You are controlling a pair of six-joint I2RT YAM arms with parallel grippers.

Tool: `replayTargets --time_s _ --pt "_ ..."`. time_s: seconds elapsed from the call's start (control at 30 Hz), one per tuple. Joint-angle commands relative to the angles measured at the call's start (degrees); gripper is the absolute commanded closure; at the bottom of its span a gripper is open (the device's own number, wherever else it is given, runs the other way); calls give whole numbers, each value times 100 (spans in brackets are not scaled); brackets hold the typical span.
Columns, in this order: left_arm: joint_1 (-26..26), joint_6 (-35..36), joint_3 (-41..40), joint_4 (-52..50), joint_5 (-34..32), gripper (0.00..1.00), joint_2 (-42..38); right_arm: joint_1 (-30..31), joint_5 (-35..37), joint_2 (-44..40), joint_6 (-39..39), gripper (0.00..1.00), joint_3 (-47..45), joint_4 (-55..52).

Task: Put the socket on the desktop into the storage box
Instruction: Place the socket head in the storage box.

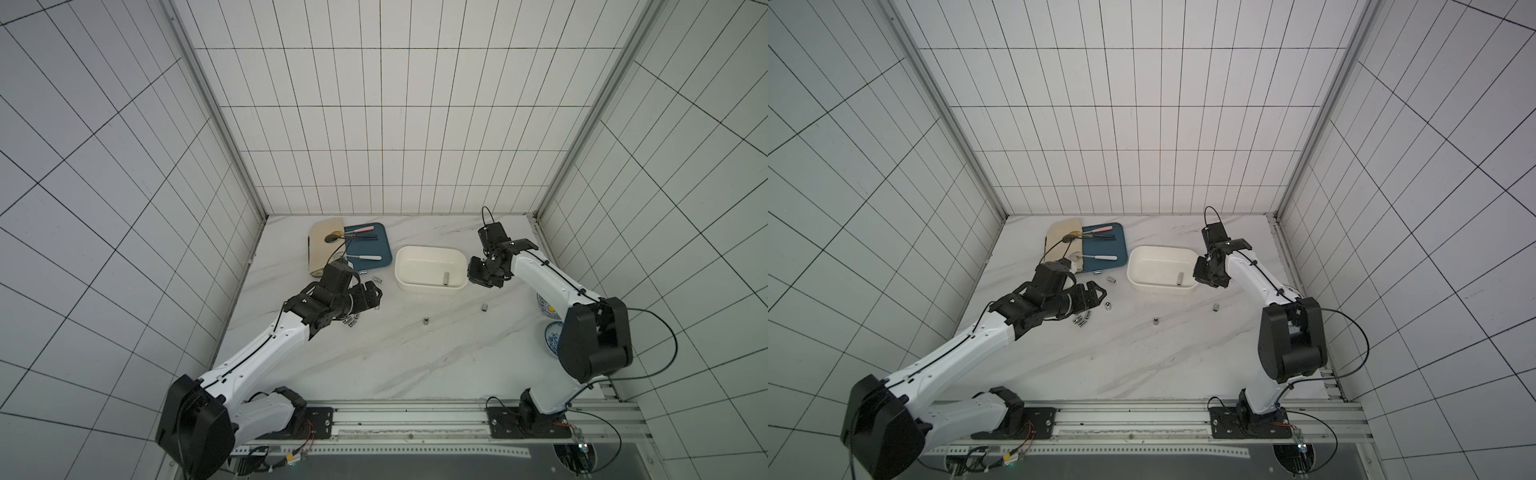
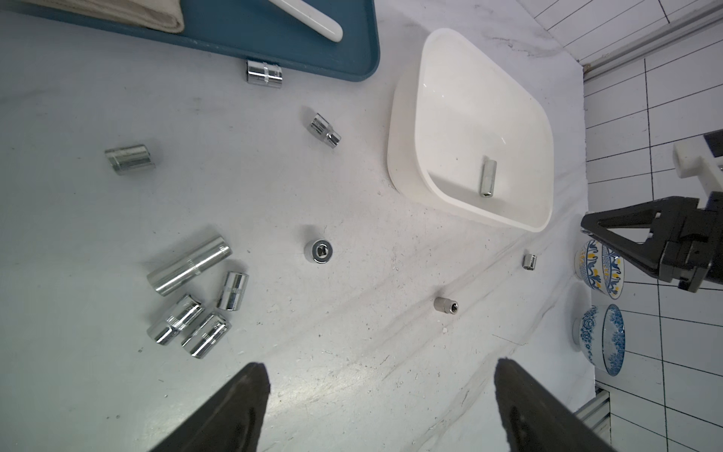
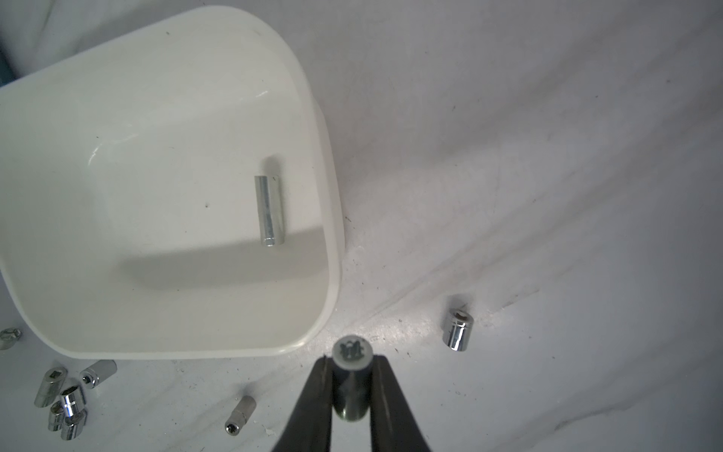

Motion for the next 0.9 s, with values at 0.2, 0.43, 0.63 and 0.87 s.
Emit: replayTargets --time_s 0.2,0.43,0.63,0.87 --pt "177 86 -161 -75 188 7 -197 281 -109 1197 -95 80 1348 -388" --pt "221 80 -184 -85 257 7 -197 406 -197 1967 -104 80 2006 -512" --pt "264 97 -197 -89 295 7 -173 447 -286 2364 -121 80 2289 -543" --pt "274 88 -200 -62 313 7 -136 491 -337 2667 -144 79 2459 -600"
